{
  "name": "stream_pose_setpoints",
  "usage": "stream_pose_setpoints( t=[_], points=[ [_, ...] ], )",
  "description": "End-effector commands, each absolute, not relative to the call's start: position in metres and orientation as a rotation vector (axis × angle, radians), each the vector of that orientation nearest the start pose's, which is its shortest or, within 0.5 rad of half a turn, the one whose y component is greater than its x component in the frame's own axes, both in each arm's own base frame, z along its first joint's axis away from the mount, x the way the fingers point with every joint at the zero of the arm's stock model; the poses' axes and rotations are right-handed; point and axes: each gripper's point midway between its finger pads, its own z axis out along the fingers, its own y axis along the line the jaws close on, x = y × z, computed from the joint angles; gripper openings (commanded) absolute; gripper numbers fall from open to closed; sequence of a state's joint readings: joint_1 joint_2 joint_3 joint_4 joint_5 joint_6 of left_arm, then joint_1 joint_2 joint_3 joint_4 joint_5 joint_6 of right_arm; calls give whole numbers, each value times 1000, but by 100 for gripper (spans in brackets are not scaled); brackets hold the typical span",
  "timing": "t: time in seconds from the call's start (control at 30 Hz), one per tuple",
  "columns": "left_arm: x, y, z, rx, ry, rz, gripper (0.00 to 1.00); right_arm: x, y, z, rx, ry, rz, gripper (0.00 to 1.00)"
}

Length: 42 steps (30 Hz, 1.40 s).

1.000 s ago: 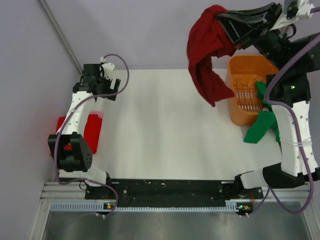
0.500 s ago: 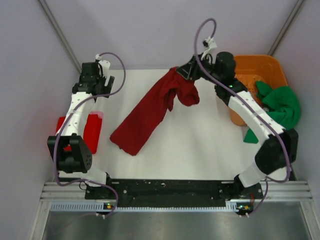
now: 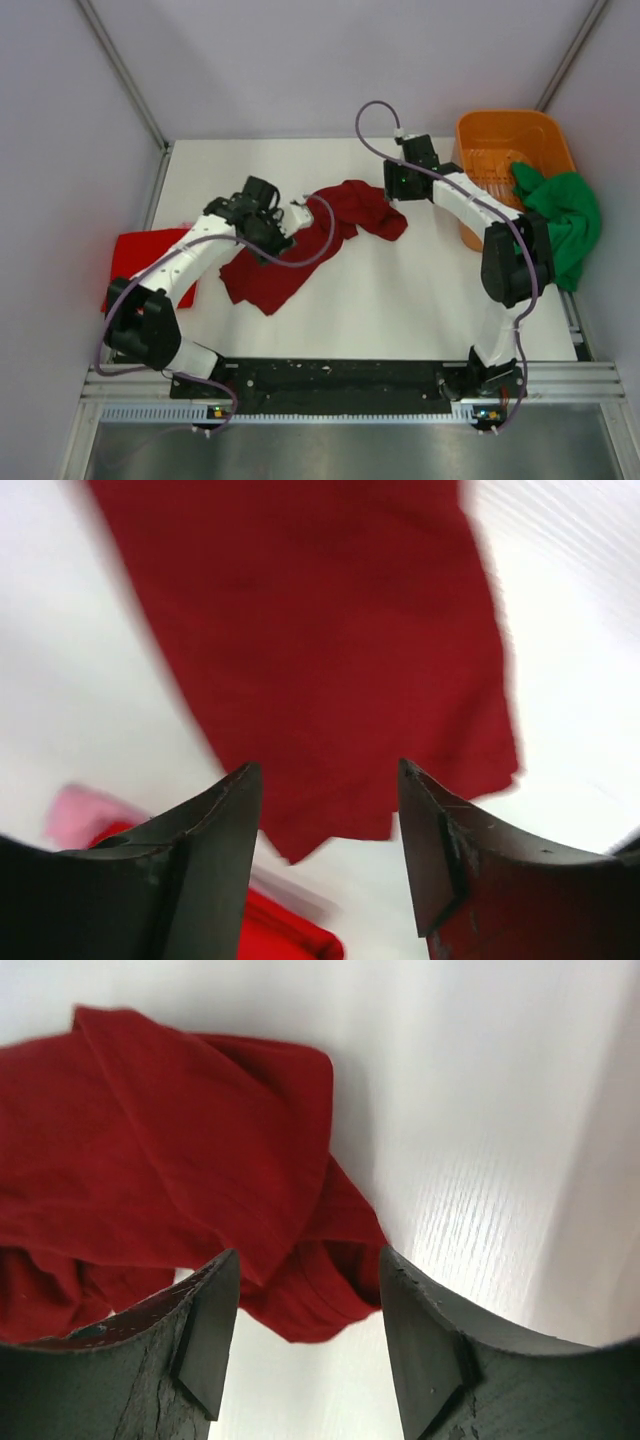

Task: Fold and stack the t-shirts
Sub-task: Move the tshirt to the center of the board, then flatten out the tshirt

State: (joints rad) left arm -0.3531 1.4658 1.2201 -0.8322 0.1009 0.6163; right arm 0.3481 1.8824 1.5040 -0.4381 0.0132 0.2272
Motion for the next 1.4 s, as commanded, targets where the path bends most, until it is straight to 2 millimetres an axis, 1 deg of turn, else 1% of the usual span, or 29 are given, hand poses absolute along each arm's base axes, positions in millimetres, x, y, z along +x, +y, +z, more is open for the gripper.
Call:
stream_pose_setpoints(
  t=[0.0,0.03,0.07,0.13,0.17,0.27,0.3,0.33,0.37,0.43,0.47,0.5,0.53,0.57,0.63,0.67,0.73,0.77,0.83,0.87,0.9,0.93,0.97,1.03,1.1,1.2,1.23,1.37],
  points=[
    [219,-120,83,1682,2425,-183,64,441,157,107,-179,2434,154,57],
    [206,-122,73,1744,2434,-190,66,438,155,97,-181,2457,143,58],
    [197,-122,66,1782,2439,-189,69,436,154,88,-189,2479,136,59],
    [190,-123,52,1828,2437,-170,74,434,154,73,-196,2515,124,61],
    [190,-121,47,1823,2447,-150,76,435,152,66,-196,2527,109,62],
    [197,-116,34,1788,2475,-79,77,435,151,45,-199,2572,89,62],
    [199,-116,30,1776,2483,-63,77,435,151,40,-197,2582,89,60],
    [201,-115,26,1758,2492,-50,75,433,152,33,-205,2598,90,56],
    [203,-115,22,1754,2496,-38,71,432,153,29,-208,2608,95,47],
    [205,-113,14,1750,2496,-15,44,433,151,26,-200,2613,96,30],
    [208,-107,10,1744,2503,38,33,433,149,26,-188,2615,101,24],
    [210,-105,8,1737,2504,64,21,434,149,29,-182,2613,111,15],
    [212,-103,7,1728,2505,83,5,434,147,34,-163,2604,130,7],
    [216,-101,8,1706,2508,109,0,436,145,39,-147,2594,147,0],
    [226,-100,14,1653,2507,115,0,441,139,60,-107,2550,183,0],
    [233,-100,19,1613,2504,124,0,444,136,74,-87,2519,193,0],
    [254,-95,38,1495,2476,184,0,450,129,106,-64,2446,205,0],
    [266,-89,52,1425,2466,215,0,452,127,127,-59,2401,214,0],
    [288,-79,89,1285,2431,241,0,453,127,169,-75,2304,224,0],
    [297,-76,113,1216,2413,230,0,452,126,194,-80,2247,230,0],
    [312,-72,145,1129,2380,225,0,451,124,216,-81,2197,228,0],
    [317,-66,167,1070,2374,214,0,448,120,242,-77,2136,223,0],
    [322,-59,190,1008,2359,215,0,445,116,263,-72,2088,217,0],
    [329,-44,231,908,2315,238,0,433,108,313,-68,1969,201,0],
    [331,-29,269,818,2261,276,0,419,97,355,-56,1863,183,0],
    [329,-10,322,701,2176,347,0,385,83,418,-53,1692,171,0],
    [327,-5,337,663,2147,369,0,374,80,435,-57,1642,169,0],
    [317,28,408,460,2003,504,0,326,68,488,-75,1468,171,0]
  ],
)
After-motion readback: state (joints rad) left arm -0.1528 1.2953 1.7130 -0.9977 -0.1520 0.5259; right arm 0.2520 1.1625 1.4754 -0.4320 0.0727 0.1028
